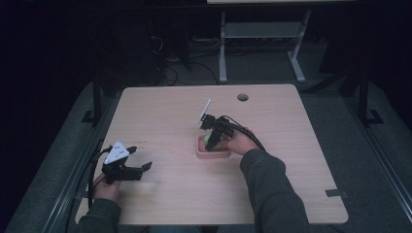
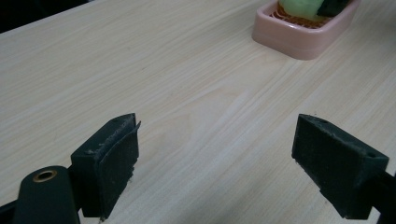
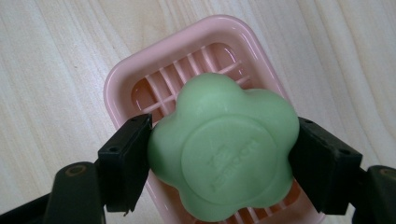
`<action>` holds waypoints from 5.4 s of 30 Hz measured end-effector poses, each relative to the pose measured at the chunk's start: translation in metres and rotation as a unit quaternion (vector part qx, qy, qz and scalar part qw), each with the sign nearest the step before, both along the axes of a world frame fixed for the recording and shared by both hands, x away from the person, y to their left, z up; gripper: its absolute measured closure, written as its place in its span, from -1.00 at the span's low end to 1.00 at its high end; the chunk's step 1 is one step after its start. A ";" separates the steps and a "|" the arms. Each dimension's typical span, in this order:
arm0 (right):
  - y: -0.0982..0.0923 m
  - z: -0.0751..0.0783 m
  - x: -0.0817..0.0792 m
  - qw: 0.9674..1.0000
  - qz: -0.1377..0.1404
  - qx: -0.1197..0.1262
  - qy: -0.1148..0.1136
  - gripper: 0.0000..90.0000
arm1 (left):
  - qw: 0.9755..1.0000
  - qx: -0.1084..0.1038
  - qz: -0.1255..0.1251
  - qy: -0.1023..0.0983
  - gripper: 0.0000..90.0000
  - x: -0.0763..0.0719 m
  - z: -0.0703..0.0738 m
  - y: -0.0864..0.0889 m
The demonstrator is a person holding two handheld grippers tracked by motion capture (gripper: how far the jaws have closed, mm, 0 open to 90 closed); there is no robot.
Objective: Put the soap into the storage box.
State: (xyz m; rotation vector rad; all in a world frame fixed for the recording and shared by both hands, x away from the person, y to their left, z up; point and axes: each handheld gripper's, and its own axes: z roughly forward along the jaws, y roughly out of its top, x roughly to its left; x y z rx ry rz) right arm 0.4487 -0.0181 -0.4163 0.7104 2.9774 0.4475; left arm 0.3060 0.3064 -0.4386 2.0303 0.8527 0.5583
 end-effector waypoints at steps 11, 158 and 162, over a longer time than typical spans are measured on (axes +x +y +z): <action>-0.007 0.008 -0.002 1.000 -0.007 0.017 0.002 -0.50 | 1.000 0.001 -0.001 -0.002 -0.68 0.001 0.000 -0.001; -0.194 -0.007 -0.099 0.982 -0.146 0.121 0.005 -0.51 | 1.000 0.019 -0.006 0.010 -0.68 0.002 -0.003 -0.006; -0.199 -0.010 -0.102 0.981 -0.151 0.122 0.004 -0.51 | 1.000 0.020 -0.006 0.010 -0.68 0.002 -0.003 -0.006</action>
